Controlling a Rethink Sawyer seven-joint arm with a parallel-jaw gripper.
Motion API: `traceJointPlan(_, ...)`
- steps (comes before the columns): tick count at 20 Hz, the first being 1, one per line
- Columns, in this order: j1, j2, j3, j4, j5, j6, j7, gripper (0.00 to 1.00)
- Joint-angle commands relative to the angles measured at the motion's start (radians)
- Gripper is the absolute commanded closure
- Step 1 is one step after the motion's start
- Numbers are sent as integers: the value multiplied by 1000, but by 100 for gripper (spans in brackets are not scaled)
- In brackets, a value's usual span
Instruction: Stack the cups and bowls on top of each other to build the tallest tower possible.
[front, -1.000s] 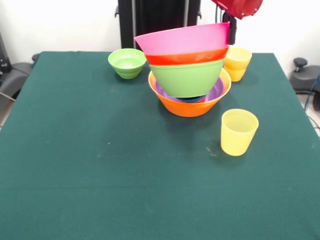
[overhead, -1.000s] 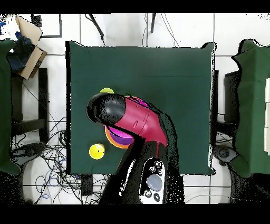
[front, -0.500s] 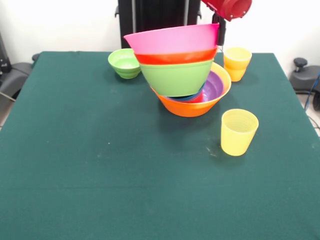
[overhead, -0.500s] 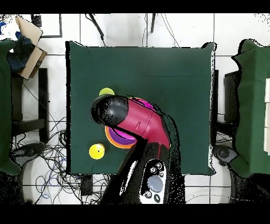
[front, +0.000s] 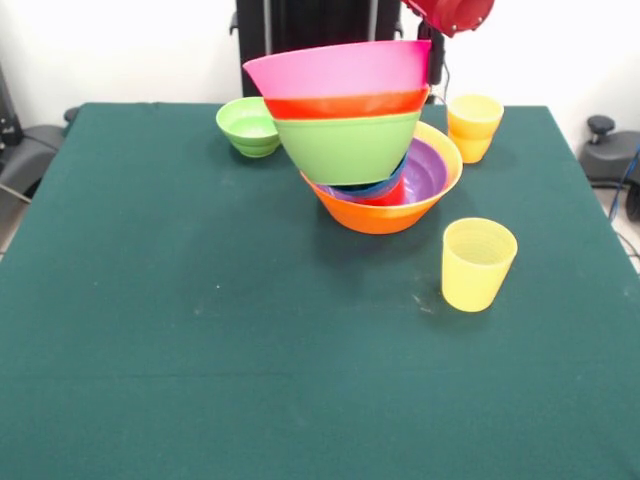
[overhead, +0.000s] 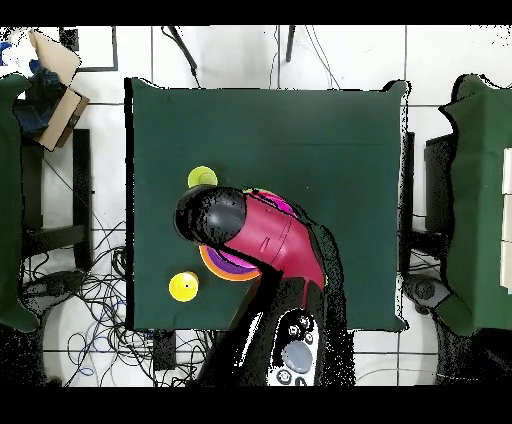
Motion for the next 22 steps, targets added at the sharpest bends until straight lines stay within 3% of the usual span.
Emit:
traceJointPlan(1, 25, 29, 99, 197, -52, 64, 17, 100)
traceJointPlan(14, 23, 16, 114, 213, -63, 58, 3, 100)
traceJointPlan(22, -30, 60, 194, 236, -29, -47, -59, 100)
